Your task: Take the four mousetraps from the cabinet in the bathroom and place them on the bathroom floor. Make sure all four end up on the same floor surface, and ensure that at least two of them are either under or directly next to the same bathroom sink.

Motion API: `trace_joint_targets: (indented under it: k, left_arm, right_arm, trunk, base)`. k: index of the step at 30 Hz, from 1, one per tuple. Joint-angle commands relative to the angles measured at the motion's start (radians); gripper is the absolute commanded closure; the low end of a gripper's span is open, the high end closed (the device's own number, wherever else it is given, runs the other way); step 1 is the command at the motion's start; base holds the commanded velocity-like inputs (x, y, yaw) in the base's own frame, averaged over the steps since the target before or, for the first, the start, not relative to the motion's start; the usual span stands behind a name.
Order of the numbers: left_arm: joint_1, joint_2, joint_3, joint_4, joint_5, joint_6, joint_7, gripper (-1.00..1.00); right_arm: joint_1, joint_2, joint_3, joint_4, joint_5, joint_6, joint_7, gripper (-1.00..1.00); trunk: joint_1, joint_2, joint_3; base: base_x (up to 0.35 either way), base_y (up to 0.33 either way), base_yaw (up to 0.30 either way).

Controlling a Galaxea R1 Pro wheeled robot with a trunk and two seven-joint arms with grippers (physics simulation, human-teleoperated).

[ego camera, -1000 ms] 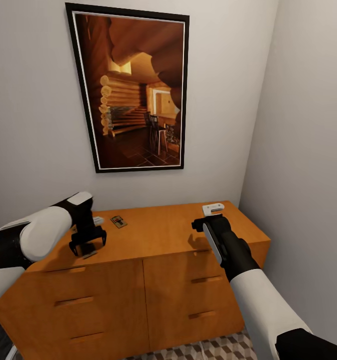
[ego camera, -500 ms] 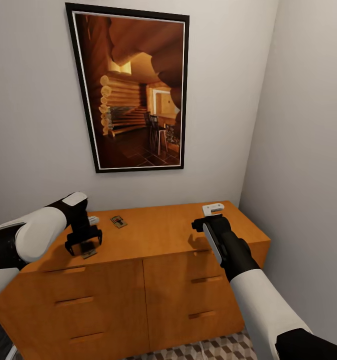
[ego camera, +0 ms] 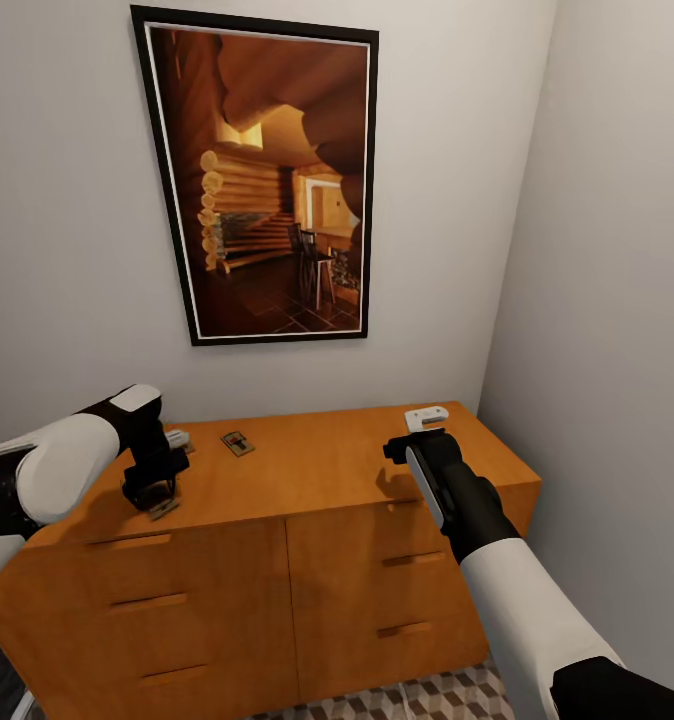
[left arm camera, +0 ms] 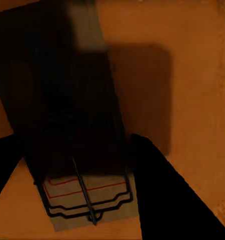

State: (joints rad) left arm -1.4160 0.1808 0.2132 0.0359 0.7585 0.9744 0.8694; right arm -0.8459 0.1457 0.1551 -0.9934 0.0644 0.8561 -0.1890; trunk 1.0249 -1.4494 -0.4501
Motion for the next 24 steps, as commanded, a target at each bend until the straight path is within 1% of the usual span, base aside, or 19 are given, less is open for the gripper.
trace_joint_targets:
  k: [1, 6, 9, 14, 17, 21, 24]
  left_arm:
    - [0.059, 0.001, -0.015, 0.002, -0.016, 0.012, 0.010, 1.00]
    - [0.060, -0.001, -0.015, -0.005, -0.015, 0.013, 0.008, 1.00]
    - [0.060, -0.002, -0.016, -0.027, -0.015, 0.014, 0.008, 1.00]
    - [0.060, -0.010, -0.016, -0.160, -0.013, 0.028, 0.011, 1.00]
    - [0.060, -0.023, -0.016, -0.189, -0.013, 0.032, 0.013, 1.00]
    - [0.059, -0.046, -0.017, -0.198, -0.013, 0.035, 0.015, 1.00]
    - [0.055, -0.054, -0.017, -0.200, -0.013, 0.036, 0.016, 1.00]
  right_arm:
    - [-0.001, 0.000, 0.001, -0.001, 0.006, 0.005, 0.000, -1.00]
    - [-0.001, 0.000, 0.001, -0.001, 0.006, 0.006, 0.000, -1.00]
    - [-0.001, 0.000, 0.001, 0.002, 0.006, 0.005, 0.000, -1.00]
    - [0.000, 0.000, 0.002, 0.011, 0.006, 0.000, -0.001, -1.00]
    - [0.001, 0.000, 0.009, 0.026, 0.007, -0.015, -0.001, -1.00]
    - [0.001, 0.000, 0.019, 0.038, 0.008, -0.032, -0.001, -1.00]
    - [0.001, 0.000, 0.021, 0.040, 0.008, -0.034, -0.001, -1.00]
  trunk:
    - [0.000, -0.001, -0.001]
    - [0.000, -0.001, -0.001]
    - [0.000, -0.001, -0.001]
    - [0.000, -0.001, -0.001]
    - [0.000, -0.001, -0.001]
    - [0.000, -0.001, -0.001]
    - [0.000, -0.001, -0.001]
  base:
    - [0.000, 0.000, 0.000]
    - [0.000, 0.000, 0.000]
    - [0.000, 0.000, 0.000]
    - [0.000, 0.000, 0.000]
    - [0.000, 0.000, 0.000]
    - [0.000, 0.000, 0.000]
    - [0.000, 0.000, 0.000]
